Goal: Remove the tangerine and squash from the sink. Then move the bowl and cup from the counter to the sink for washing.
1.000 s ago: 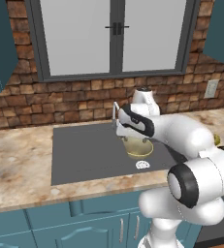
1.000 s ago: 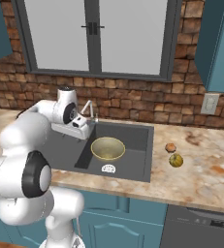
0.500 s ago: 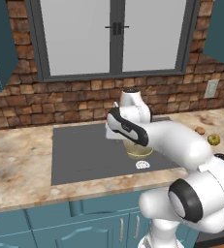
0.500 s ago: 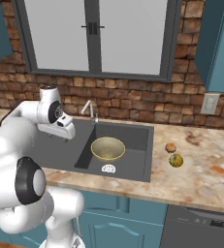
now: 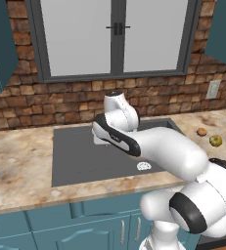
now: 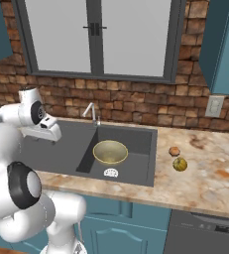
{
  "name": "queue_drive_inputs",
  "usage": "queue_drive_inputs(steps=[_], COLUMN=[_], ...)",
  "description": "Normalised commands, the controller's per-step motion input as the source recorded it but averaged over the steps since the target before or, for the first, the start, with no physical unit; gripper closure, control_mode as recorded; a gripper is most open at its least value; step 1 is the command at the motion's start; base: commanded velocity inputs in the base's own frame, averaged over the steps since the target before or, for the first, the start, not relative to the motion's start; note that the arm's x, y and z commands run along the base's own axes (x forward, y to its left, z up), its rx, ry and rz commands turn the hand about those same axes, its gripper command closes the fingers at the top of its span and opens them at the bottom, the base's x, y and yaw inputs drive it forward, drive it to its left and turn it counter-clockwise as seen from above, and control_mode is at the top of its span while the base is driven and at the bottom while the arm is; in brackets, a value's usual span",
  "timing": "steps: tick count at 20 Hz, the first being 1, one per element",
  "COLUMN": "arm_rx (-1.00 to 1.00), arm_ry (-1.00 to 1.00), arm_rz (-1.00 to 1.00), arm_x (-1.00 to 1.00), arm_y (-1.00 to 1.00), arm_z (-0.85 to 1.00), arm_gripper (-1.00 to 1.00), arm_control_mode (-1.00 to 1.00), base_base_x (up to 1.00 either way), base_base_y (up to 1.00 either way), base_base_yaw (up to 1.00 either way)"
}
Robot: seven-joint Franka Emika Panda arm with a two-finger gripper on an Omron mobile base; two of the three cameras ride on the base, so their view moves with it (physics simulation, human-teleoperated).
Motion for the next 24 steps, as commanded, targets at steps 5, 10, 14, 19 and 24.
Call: queue_drive_inputs(steps=[5,10,14,19,24], arm_rx=[-0.02,0.00,0.00,0.00,0.00], arm_ry=[0.04,0.00,0.00,0.00,0.00], arm_rz=[0.01,0.01,0.03,0.06,0.10], arm_x=[-0.10,-0.06,-0.07,-0.09,-0.08], arm_y=[0.48,0.48,0.45,0.45,0.42], arm_z=[0.07,0.00,0.02,0.01,0.04], arm_gripper=[-1.00,-1.00,-1.00,-1.00,-1.00], arm_control_mode=[-1.00,-1.00,-1.00,-1.00,-1.00], base_base_x=[0.00,0.00,0.00,0.00,0.00], base_base_y=[0.00,0.00,0.00,0.00,0.00], base_base_yaw=[0.00,0.00,0.00,0.00,0.00])
